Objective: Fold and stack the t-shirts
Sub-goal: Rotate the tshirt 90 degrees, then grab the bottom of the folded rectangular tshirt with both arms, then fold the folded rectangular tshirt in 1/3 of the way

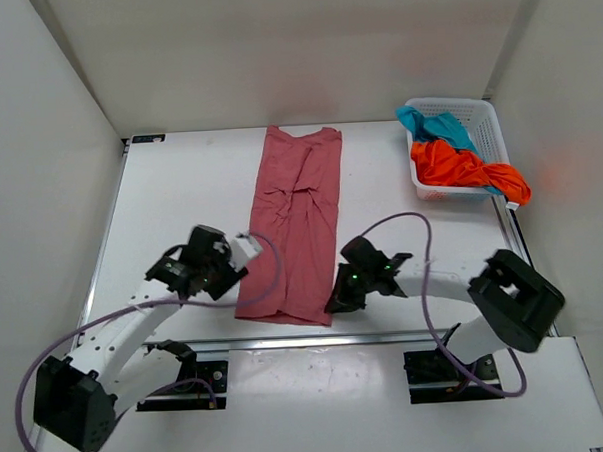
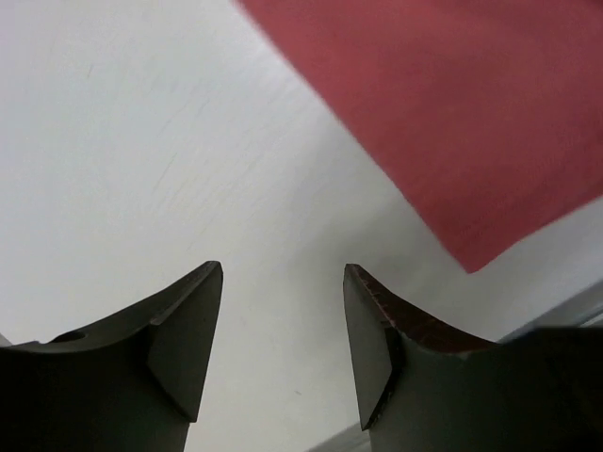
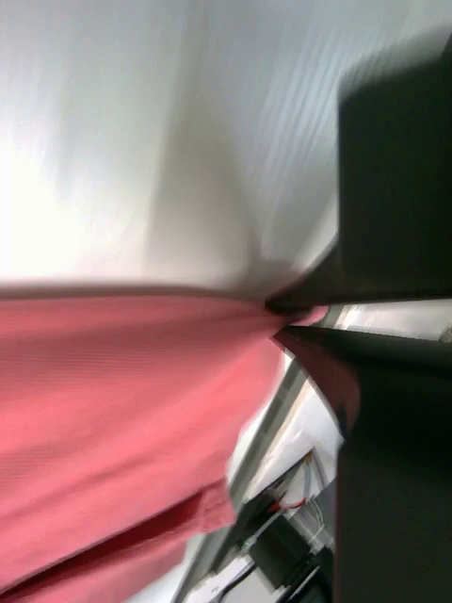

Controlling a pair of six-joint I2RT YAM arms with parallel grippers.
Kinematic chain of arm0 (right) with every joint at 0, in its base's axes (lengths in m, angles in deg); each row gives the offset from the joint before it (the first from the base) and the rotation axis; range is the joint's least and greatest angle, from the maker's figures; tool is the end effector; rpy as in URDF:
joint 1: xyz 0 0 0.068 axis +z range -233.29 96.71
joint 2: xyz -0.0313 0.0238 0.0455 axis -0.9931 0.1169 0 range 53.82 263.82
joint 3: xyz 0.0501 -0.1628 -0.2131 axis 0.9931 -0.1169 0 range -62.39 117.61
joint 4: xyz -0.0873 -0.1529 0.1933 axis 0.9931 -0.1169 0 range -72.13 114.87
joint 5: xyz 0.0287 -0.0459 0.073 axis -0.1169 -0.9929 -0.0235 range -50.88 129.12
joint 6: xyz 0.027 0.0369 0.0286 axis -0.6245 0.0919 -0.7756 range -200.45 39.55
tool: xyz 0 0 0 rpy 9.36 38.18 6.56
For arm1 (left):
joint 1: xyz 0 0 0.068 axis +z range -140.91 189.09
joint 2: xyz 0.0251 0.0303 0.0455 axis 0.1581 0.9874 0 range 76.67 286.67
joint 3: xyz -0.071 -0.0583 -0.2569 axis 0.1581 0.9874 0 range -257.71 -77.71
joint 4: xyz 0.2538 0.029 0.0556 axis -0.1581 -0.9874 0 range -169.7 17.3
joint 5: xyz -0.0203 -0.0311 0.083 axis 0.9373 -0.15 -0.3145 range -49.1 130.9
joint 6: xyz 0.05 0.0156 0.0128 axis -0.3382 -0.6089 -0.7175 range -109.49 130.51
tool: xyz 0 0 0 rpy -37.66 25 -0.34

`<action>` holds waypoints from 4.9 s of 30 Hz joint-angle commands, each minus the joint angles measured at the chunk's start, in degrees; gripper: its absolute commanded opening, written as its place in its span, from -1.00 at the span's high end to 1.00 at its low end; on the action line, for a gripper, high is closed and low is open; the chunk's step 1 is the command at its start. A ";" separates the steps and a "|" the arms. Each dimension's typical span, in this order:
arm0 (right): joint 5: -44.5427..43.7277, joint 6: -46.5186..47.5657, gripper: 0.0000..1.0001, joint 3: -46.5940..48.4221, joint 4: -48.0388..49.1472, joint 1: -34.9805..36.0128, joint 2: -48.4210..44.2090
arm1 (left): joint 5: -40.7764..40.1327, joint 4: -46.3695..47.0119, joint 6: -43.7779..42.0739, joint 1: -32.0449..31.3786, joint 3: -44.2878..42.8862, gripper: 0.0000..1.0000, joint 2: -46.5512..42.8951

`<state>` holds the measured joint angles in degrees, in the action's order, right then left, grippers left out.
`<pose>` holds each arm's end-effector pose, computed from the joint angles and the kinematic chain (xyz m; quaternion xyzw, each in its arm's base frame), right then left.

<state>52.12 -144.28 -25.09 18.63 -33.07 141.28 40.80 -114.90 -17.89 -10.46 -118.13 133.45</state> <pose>0.1675 0.2138 0.1370 0.0802 0.9483 0.2999 0.0654 0.1739 -0.0618 0.2295 0.3910 0.8796 0.0218 0.2702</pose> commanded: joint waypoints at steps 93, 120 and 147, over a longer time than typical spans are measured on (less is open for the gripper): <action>13.11 11.28 0.02 5.07 -10.82 -6.80 5.53 | 6.17 5.72 -18.00 -23.61 8.00 1.00 1.94; 22.16 30.50 1.00 30.61 -26.01 -27.00 11.65 | -1.65 10.10 -7.63 -12.88 -18.36 1.00 21.25; 24.36 35.35 1.00 69.21 -35.69 -36.50 44.46 | -11.86 21.01 -4.21 -9.02 -38.06 1.00 48.78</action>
<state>74.63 -109.77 40.30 -16.50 -69.07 184.12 29.65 -96.21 -23.29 -20.47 -153.39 182.25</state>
